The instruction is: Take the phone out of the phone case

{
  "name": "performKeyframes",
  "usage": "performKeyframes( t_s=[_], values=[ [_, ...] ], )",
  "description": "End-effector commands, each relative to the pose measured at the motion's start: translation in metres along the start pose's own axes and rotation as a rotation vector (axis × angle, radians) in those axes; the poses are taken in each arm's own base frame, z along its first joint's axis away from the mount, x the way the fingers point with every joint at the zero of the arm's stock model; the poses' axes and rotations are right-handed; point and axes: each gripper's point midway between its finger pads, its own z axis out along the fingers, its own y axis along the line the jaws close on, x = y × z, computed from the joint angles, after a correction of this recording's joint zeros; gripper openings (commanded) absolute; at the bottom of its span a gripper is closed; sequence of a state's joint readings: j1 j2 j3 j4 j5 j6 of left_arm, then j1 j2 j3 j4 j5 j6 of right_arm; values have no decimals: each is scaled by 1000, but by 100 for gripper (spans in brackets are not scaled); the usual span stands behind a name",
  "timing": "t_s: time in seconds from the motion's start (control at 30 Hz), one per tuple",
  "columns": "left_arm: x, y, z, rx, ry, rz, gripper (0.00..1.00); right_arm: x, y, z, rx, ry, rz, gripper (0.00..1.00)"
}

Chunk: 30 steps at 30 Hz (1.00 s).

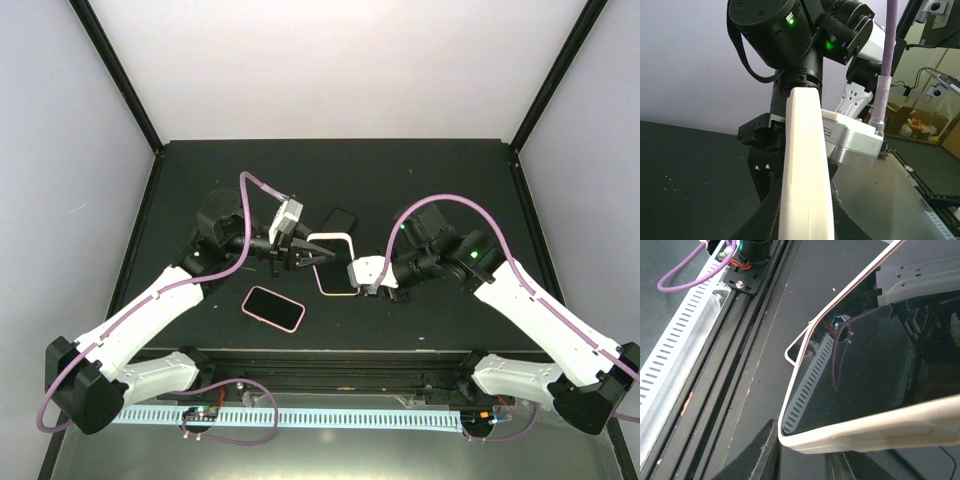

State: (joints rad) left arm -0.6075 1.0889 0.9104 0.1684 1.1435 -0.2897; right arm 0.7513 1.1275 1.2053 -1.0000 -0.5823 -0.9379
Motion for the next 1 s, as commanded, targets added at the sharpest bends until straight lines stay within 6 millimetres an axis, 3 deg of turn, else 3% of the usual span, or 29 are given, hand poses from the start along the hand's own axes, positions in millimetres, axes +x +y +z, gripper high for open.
performKeyframes(
  t_s=[0.0,0.23,0.37,0.57,0.83,0.97],
  values=[
    [-11,-73,1,307,61,27,2,3,-63,-8,259,80,-88,23],
    [-8,-81,0,336,68,48,2,-1,-45,-12,144,35,-78,25],
    [-8,-84,0,342,69,62,2,-8,-46,-17,116,-12,-39,25],
    [-7,-83,0,340,70,60,1,-22,-57,-28,127,-120,56,25],
    [-6,-86,1,356,75,61,1,-31,-90,-55,228,-281,201,26],
    [-6,-83,3,342,72,56,2,-39,-97,-58,234,-326,248,36]
  ],
)
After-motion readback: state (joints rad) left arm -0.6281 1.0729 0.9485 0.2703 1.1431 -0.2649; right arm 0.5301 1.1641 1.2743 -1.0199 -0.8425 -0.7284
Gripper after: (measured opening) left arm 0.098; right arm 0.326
